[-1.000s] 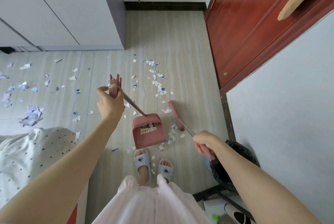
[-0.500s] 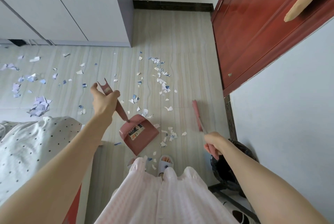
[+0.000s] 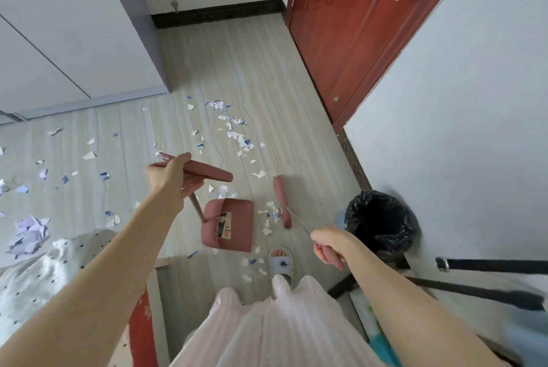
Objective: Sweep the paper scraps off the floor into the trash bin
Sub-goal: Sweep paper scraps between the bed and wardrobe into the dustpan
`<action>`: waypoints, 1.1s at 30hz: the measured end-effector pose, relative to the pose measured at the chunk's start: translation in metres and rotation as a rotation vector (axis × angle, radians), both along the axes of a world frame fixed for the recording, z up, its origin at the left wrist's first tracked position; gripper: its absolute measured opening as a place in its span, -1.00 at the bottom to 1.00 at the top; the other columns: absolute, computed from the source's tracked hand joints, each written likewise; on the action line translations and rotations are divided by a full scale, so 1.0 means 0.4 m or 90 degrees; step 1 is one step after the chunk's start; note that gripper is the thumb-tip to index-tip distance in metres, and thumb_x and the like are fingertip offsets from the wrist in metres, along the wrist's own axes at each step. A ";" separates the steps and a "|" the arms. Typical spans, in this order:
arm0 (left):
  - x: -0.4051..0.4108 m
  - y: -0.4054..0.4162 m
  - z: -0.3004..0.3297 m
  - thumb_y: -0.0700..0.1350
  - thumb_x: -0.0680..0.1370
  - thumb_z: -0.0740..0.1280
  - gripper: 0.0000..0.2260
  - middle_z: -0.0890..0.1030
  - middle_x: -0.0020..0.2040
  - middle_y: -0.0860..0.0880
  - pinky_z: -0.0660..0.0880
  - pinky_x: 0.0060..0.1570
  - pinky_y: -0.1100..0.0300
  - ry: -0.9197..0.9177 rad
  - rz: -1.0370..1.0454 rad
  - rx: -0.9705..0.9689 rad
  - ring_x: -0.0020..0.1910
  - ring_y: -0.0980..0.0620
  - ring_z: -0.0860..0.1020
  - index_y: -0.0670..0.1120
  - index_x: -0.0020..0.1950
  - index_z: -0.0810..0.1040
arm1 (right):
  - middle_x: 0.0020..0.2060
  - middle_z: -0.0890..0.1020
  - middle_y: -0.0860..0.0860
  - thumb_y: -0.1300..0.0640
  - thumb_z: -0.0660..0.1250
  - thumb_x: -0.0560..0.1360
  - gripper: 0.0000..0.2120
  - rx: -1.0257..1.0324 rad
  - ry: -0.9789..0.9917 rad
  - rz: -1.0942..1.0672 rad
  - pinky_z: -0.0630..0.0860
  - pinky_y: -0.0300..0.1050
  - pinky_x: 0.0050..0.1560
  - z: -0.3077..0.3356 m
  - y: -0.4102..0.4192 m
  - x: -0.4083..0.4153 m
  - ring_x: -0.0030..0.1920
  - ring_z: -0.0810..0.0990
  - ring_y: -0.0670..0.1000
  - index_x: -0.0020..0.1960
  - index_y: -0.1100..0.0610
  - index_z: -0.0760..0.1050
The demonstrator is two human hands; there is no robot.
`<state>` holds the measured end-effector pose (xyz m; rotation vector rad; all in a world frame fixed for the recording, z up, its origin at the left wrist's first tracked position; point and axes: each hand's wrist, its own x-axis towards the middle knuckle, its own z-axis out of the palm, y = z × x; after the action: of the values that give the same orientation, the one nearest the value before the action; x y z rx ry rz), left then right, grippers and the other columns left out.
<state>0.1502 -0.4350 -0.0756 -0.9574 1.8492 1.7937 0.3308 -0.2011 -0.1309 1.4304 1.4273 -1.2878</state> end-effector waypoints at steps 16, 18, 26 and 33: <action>0.227 0.157 0.075 -0.20 0.45 0.36 -0.64 0.53 -0.24 -0.15 0.56 -0.54 0.23 0.048 -0.373 0.032 -0.40 0.01 0.56 -0.19 0.19 0.35 | -0.54 0.36 0.04 0.20 0.09 0.62 -0.69 0.116 0.000 -0.082 0.34 -0.26 -0.48 0.125 -0.135 0.450 -0.56 0.33 -0.06 -0.30 0.18 0.26; 0.269 0.182 0.075 -0.20 0.45 0.35 -0.63 0.53 -0.21 -0.14 0.54 -0.55 0.25 0.056 -0.399 0.033 -0.38 0.02 0.57 -0.19 0.21 0.34 | -0.45 0.38 0.04 0.25 0.16 0.58 -0.72 0.122 0.007 -0.131 0.35 -0.32 -0.56 0.119 -0.161 0.523 -0.54 0.36 -0.08 -0.31 0.17 0.29; 0.457 0.234 0.031 -0.17 0.45 0.33 -0.57 0.49 -0.02 -0.13 0.56 -0.51 0.24 0.064 -0.426 0.009 -0.23 0.02 0.55 -0.27 0.28 0.38 | -0.50 0.43 0.04 0.27 0.12 0.60 -0.64 0.096 -0.060 -0.142 0.34 -0.28 -0.47 0.055 -0.278 0.786 -0.52 0.39 -0.06 -0.38 0.18 0.31; 0.551 0.160 0.027 -0.24 0.51 0.25 -0.75 0.45 -0.27 -0.04 0.58 -0.23 0.14 0.061 -0.300 0.043 -0.42 0.06 0.50 -0.13 0.16 0.31 | -0.75 0.40 -0.01 0.24 0.00 0.62 -0.55 0.037 -0.102 -0.068 0.30 -0.20 -0.39 0.004 -0.332 0.876 -0.49 0.33 -0.02 -0.44 0.18 0.29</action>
<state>0.3706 -0.3709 -0.0648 -0.3711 1.8614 1.6144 0.6811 -0.3338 -0.1291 1.6304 1.3068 -1.1752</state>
